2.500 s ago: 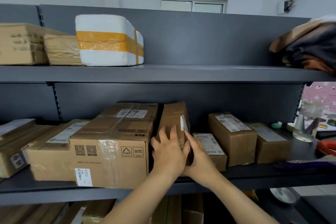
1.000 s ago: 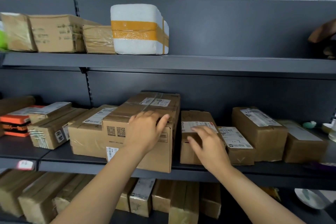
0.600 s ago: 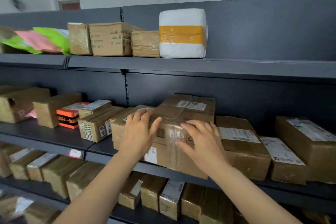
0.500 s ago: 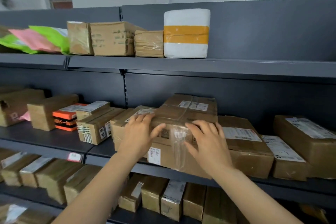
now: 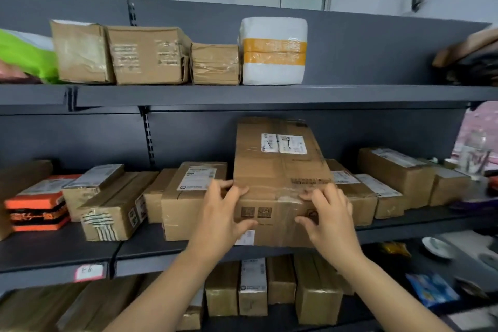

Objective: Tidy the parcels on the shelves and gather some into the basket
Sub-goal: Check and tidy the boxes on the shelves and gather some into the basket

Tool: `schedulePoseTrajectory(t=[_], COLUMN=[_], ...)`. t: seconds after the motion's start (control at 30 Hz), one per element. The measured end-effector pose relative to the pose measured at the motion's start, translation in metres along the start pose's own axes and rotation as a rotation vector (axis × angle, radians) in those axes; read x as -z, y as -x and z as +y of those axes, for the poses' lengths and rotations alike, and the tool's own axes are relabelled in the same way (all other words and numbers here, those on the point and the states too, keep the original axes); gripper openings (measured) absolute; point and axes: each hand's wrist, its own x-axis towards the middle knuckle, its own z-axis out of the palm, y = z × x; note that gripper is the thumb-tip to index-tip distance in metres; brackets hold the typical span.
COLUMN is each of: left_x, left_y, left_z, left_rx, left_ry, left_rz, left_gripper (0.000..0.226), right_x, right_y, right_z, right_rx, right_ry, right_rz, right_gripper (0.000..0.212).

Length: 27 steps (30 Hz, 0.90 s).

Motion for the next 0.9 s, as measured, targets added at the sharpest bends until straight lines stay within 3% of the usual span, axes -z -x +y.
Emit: schedulePoseTrajectory(t=[0.23, 0.53, 0.73, 0.9], left_x=[-0.004, -0.003, -0.003, 0.007], left_y=[0.019, 0.038, 0.029, 0.015], left_z=[0.000, 0.019, 0.039, 0.041], left_rx=[-0.111, -0.112, 0.024, 0.172], left_ry=[0.002, 0.021, 0.069, 0.132], left_rz=[0.071, 0.053, -0.048, -0.184], left_gripper=[0.070, 0.064, 0.067, 0.078], right_x=[0.003, 0.014, 0.023, 0.012], right_y=[0.024, 0.035, 0.015, 0.002], right_z=[-0.006, 0.001, 0.001, -0.002], right_rx=[-0.040, 0.021, -0.040, -0.061], right_ry=[0.064, 0.203, 0.224, 0.231], right_rz=[0.035, -0.005, -0.123, -0.126], right_gripper=[0.048, 0.063, 0.066, 0.078])
